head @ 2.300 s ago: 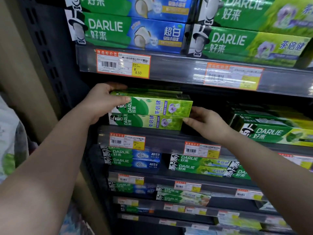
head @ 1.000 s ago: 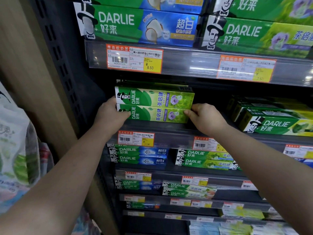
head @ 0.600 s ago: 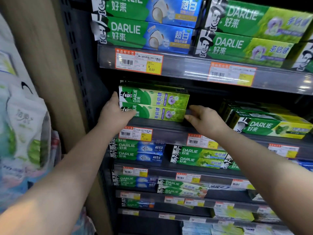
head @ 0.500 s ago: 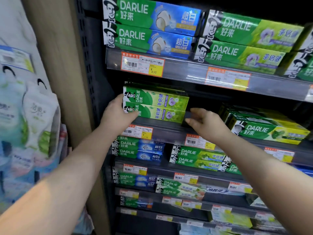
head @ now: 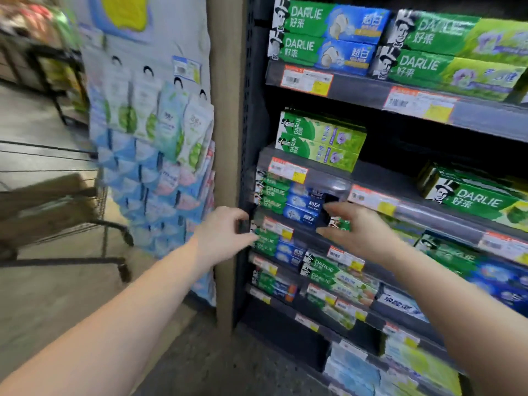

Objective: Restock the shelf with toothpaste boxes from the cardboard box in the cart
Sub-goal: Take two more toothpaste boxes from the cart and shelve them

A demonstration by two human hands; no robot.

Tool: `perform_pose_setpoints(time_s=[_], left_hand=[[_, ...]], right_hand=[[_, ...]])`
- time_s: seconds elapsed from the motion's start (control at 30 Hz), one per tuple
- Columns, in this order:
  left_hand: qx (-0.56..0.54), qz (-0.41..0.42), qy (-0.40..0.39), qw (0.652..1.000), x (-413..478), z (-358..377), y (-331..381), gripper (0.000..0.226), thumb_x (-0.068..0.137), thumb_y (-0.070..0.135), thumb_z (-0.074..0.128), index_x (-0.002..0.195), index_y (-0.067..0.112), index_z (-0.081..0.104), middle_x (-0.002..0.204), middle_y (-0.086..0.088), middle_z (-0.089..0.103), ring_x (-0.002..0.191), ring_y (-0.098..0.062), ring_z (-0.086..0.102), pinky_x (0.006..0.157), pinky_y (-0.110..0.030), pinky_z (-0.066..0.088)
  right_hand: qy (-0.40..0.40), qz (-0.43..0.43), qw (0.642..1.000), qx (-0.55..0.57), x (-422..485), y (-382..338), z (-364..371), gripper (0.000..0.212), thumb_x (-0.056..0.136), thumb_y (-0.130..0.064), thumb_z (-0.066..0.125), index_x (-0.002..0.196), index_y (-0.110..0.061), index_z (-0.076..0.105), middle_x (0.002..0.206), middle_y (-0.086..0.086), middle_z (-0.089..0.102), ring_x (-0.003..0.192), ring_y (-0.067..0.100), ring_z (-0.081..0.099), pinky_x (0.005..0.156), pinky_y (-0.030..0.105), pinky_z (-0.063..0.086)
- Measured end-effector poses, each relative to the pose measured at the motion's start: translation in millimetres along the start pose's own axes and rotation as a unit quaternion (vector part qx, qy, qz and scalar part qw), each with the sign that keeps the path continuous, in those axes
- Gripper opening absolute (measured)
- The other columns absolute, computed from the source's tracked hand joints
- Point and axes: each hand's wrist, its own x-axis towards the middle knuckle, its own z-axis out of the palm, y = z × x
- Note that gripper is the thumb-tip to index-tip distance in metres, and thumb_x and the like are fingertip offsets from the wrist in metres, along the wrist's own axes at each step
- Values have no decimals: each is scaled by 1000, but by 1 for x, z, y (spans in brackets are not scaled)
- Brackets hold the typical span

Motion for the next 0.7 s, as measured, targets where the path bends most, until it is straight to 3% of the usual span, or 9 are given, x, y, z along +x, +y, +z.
perform_pose_setpoints(time_s=[0.17,0.47,0.7], left_hand=[[25,-104,23,994,-56,-31,-55,52,79,39,67,124,15,56,134,-2,53,118,-20,55,95,-30,43],[60,-247,62,965,-137,-100,-171,54,78,47,63,124,21,55,132,-2,54,118,-22,53,99,-39,46],[42,-320,63,944,-173,-160,-306,53,78,50,61,124,24,53,132,0,51,117,-19,52,100,-35,44]], right_hand=[[-80,-56,995,9,-9,-49,41,58,83,-40,61,134,-23,42,136,-1,52,122,18,50,101,31,40],[-165,-189,968,15,19,-166,126,60,83,-43,60,136,-24,39,138,-5,48,126,10,45,98,25,36],[-222,-215,950,34,59,-291,217,58,81,-45,61,133,-29,41,130,-8,52,121,10,48,96,28,42]])
